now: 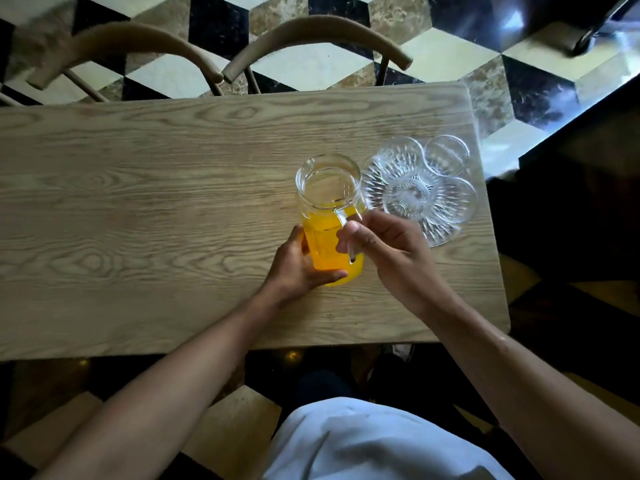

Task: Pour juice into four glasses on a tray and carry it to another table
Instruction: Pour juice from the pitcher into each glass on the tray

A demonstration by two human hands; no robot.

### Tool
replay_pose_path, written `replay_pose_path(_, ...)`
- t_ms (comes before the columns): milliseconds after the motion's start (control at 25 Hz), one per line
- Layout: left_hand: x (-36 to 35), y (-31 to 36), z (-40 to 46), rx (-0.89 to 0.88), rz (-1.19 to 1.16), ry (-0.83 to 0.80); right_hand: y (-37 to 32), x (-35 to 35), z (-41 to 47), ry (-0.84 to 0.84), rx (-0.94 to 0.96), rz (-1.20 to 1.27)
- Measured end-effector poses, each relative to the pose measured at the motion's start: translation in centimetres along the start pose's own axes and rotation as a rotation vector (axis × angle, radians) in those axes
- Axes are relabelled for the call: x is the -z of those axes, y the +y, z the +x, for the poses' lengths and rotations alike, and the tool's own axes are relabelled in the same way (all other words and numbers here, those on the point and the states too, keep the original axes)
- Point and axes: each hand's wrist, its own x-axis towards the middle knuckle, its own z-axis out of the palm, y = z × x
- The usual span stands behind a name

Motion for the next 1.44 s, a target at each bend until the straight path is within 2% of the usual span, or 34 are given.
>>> replay_pose_path(360, -9.9, 3.7, -8.4, 0.028, -0.175, -0.038, -2.3, 8.2, -7.6, -0.076, 0.033, 0.010)
replay_pose_path(720, -18.4, 6.3, -9.5, 0.013, -0.211, -0.029, -2.7, 16.7, -12.3, -0.069, 0.049, 0.011)
replay_pose_path(1000, -22.2, 7.2, -8.0, 0.044, -0.244, -0.130, -2.8, 20.3, -12.7, 0.015, -0.007, -0.001)
replay_pose_path(1440, -22.7, 7.8, -1.8, 0.015, -0.147, -0.334, -3.2, 20.9, -8.6, 0.227, -0.134, -0.075)
